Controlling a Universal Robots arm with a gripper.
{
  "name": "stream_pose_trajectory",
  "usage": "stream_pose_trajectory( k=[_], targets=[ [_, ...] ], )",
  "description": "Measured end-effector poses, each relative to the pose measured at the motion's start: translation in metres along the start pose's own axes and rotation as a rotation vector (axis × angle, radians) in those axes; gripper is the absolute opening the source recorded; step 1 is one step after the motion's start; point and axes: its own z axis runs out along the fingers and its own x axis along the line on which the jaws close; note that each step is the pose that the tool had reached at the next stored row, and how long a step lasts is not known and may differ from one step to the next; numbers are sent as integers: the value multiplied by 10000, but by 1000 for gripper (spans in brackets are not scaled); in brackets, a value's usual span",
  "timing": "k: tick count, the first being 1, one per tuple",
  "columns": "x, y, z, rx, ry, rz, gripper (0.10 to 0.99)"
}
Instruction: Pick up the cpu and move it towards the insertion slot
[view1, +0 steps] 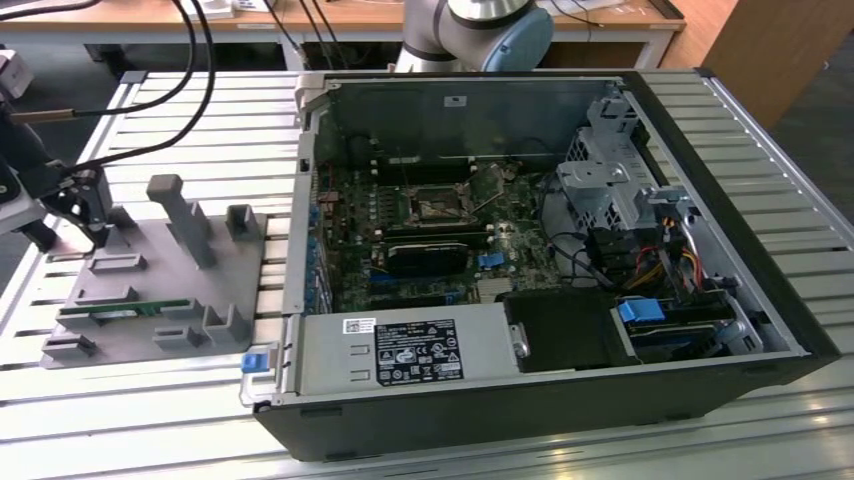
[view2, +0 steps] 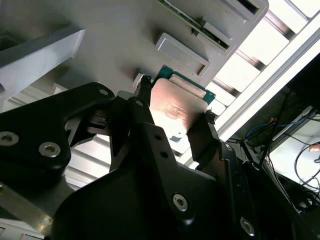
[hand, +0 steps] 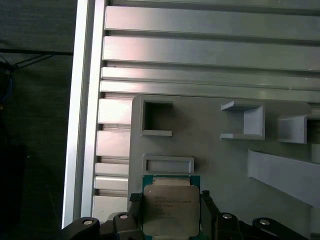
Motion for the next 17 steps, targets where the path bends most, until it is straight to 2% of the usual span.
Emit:
stream_pose_trajectory(
  k=[17],
  targets=[
    [0, 2, -34, 0, 0, 0, 541]
  ],
)
